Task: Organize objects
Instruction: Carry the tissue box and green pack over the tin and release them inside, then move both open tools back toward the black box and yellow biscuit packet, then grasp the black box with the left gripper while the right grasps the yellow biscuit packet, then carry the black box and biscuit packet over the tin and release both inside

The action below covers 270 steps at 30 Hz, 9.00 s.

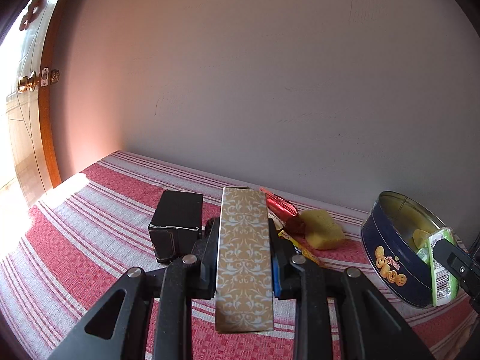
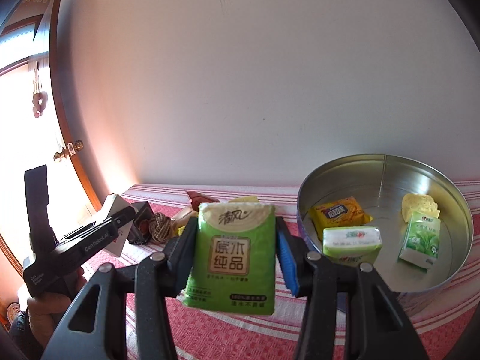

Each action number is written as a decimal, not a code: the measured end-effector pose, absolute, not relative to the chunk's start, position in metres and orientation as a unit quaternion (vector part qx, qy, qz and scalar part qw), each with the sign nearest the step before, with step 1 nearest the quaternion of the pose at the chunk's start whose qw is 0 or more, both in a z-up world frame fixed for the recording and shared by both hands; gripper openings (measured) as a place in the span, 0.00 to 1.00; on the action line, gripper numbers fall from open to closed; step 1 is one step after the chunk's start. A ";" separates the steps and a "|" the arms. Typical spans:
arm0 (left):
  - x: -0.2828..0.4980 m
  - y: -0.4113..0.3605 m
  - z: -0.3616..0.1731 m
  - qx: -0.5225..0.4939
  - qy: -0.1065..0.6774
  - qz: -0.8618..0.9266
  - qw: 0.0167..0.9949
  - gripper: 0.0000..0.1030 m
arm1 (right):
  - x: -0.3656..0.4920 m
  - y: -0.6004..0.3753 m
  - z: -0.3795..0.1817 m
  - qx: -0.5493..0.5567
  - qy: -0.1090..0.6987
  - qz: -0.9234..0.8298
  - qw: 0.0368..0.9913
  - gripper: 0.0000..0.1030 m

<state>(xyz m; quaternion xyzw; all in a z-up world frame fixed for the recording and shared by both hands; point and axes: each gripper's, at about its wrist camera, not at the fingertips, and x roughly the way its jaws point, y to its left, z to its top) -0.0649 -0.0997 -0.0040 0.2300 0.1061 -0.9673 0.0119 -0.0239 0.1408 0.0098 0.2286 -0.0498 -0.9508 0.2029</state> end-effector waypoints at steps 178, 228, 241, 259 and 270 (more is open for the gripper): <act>-0.164 -0.203 -0.042 0.425 0.135 -0.892 0.070 0.52 | -0.150 -0.022 -0.070 0.426 0.084 -0.875 0.214 0.50; -0.052 0.019 0.002 0.238 0.040 -0.970 -0.010 0.52 | -0.045 0.192 0.003 0.214 -0.032 -0.970 0.113 0.48; -0.046 0.036 0.000 0.242 0.033 -0.970 -0.007 0.52 | -0.039 0.199 0.006 0.204 -0.020 -0.974 0.101 0.48; -0.060 0.087 0.017 0.221 0.019 -0.974 -0.050 0.52 | -0.047 0.247 0.006 0.205 -0.016 -0.977 0.050 0.48; -0.082 0.144 0.024 0.212 0.004 -0.973 -0.086 0.52 | -0.058 0.290 0.005 0.206 -0.018 -0.978 0.012 0.48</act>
